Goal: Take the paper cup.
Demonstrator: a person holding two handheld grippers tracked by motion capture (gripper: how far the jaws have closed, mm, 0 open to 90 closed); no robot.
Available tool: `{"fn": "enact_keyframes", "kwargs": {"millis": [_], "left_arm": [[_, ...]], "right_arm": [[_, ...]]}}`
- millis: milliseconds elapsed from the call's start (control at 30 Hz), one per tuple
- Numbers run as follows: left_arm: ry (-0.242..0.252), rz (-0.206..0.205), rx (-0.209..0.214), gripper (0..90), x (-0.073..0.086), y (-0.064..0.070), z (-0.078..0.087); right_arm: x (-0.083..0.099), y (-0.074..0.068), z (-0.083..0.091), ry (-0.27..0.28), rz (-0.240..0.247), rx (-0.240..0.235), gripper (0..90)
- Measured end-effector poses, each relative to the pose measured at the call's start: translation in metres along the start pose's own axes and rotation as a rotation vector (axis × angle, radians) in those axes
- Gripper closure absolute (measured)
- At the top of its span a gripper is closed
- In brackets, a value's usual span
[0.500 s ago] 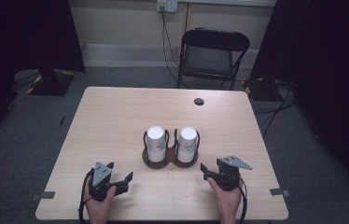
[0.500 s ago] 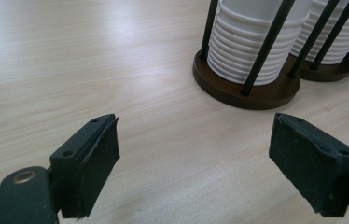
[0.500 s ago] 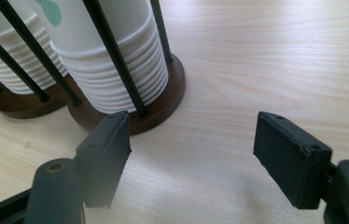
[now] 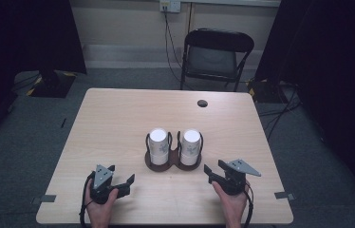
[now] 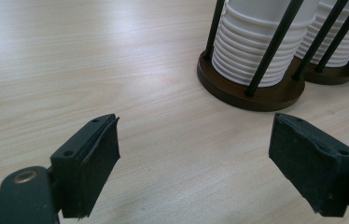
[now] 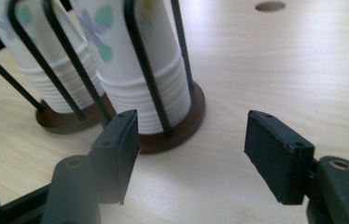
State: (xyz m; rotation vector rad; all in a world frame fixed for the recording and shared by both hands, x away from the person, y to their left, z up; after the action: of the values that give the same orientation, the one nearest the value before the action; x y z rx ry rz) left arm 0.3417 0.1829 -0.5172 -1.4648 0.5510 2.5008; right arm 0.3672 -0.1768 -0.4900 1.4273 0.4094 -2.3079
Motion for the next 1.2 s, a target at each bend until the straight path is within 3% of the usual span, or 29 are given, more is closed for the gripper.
{"fn": "enact_keyframes", "kwargs": {"millis": [133,433,800,1200], "left_arm": [[0.012,0.003,-0.001,15.9,0.0,0.0,0.0],[0.017,0.0,0.017,15.8,0.0,0.0,0.001],[0.015,-0.002,0.015,15.8,0.0,0.001,0.001],[0.027,-0.015,0.026,15.8,0.0,0.002,0.002]], "right_arm": [[-0.015,-0.006,0.003,0.049,0.018,-0.043,35.4],[-0.04,-0.014,0.006,0.131,0.044,-0.085,35.4],[-0.066,-0.018,0.002,0.166,0.093,-0.114,35.5],[-0.095,-0.022,-0.019,0.163,0.176,-0.141,32.6]]}}
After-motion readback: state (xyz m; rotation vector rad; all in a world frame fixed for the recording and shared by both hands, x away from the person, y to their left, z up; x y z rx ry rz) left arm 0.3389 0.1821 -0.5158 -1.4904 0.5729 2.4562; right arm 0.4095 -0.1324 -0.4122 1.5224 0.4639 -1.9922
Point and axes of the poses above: each handheld gripper's, and its own axes: z roughly backward along the jaws, x roughly out of its underside, y roughly to its right, the point moved 5 cm from there along -z, roughly forward along the jaws, and after that the axes turned 9 degrees about z, right-handed, at the moved point
